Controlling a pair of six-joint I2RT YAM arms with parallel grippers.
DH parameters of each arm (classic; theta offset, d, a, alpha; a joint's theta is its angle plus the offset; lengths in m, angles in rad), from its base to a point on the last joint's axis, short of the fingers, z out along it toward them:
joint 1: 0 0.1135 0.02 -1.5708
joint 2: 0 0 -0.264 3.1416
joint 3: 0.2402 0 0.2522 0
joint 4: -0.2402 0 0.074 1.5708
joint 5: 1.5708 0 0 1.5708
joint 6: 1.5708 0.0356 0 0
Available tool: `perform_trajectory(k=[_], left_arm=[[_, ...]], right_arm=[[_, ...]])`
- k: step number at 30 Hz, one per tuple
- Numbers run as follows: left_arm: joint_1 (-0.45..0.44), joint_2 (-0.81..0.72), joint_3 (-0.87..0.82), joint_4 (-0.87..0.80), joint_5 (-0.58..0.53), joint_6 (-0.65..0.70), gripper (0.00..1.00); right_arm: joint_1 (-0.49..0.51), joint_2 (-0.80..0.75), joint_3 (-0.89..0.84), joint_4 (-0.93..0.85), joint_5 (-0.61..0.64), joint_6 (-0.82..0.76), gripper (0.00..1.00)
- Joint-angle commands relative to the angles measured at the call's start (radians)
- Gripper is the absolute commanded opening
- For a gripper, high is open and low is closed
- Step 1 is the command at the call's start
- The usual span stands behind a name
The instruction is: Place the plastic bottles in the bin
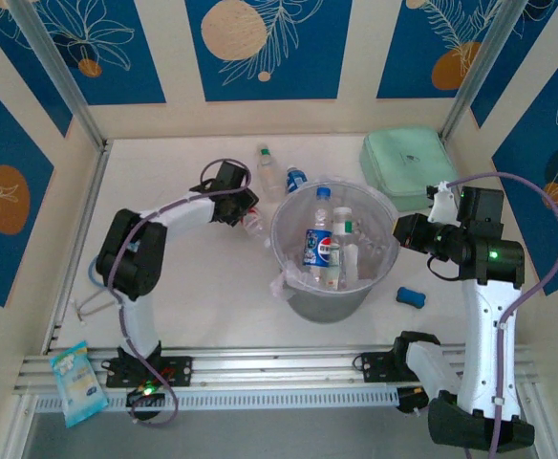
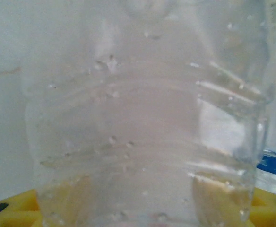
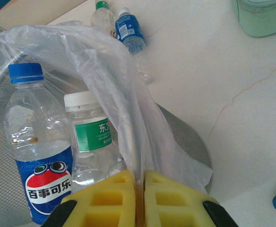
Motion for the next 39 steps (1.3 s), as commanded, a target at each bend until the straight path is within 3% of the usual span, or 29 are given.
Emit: perform_trajectory(k=[1, 7, 10, 13, 17, 22, 28, 34, 39], left_arm=[[0.025, -0.133, -0.026, -0.036, -0.089, 0.065, 0.54], [0.036, -0.391, -0.059, -0.108, -0.208, 0.235, 0.51], [0.036, -0.52, -0.034, -0.1, -0.141, 0.403, 0.46], [0.026, -0.597, 0.078, -0.206, -0.056, 0.499, 0.42], [-0.062, -0.655, 0.196, -0.264, -0.035, 0.569, 0.34], [-0.247, -0.621, 0.292, -0.277, -0.069, 0.611, 0.3], [-0.454, -0.47, 0.415, -0.345, -0.159, 0.694, 0.29], [-0.546, -0.428, 0.398, -0.411, -0.298, 0.732, 0.3], [-0.593, -0.408, 0.367, -0.439, -0.319, 0.711, 0.39]], right_arm=[[0.006, -0.016, 0.008, 0.021, -0.016, 0.007, 0.1], [0.007, -0.009, 0.013, 0.035, -0.025, 0.017, 0.1], [0.008, -0.011, 0.018, 0.047, -0.031, 0.029, 0.1], [0.012, -0.014, 0.014, 0.059, -0.038, 0.044, 0.1], [0.022, -0.012, 0.008, 0.076, -0.025, 0.058, 0.09], [0.048, 0.0, 0.013, 0.088, -0.013, 0.075, 0.09], [0.086, 0.017, 0.039, 0.083, 0.024, 0.079, 0.09], [0.093, 0.012, 0.04, 0.085, 0.039, 0.076, 0.09], [0.094, 0.014, 0.037, 0.096, 0.028, 0.073, 0.09]])
